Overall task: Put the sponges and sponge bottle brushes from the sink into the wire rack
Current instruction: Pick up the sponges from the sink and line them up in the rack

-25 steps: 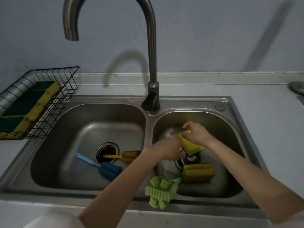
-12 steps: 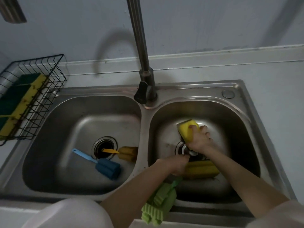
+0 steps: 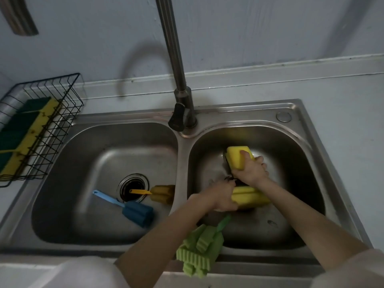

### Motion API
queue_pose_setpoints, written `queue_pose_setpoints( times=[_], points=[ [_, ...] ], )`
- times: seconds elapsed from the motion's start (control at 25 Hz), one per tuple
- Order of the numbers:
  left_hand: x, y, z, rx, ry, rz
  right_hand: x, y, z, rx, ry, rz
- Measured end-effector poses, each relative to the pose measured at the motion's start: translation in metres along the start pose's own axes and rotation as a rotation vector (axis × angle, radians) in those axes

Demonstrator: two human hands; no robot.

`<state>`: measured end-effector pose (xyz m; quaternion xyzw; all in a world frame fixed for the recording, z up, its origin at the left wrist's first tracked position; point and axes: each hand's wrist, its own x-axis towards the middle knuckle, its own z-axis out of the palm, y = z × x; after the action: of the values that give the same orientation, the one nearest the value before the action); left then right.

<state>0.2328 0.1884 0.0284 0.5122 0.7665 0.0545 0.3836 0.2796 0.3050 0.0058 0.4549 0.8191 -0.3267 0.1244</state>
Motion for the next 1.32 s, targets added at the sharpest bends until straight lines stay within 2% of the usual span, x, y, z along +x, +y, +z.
queue_pose_setpoints(
  times=[0.24, 0.64, 1.04, 1.16, 1.32],
  points=[
    [-0.042, -0.010, -0.034, -0.009, 0.184, -0.067, -0.020, -0.015, -0.018, 0.154, 0.068, -0.034],
    [-0.153, -0.057, -0.055, -0.193, 0.478, -0.073, -0.095, -0.082, -0.012, 0.288, 0.125, -0.292],
    [-0.236, -0.123, -0.049, -0.422, 0.654, -0.142, -0.131, -0.163, 0.037, 0.244, 0.027, -0.498],
    [-0.262, -0.152, -0.054, -0.448, 0.661, -0.166, -0.137, -0.193, 0.059, 0.266, -0.020, -0.479],
    [-0.286, -0.192, -0.059, -0.491, 0.693, -0.177, -0.143, -0.223, 0.088, 0.417, -0.111, -0.394]
  ],
)
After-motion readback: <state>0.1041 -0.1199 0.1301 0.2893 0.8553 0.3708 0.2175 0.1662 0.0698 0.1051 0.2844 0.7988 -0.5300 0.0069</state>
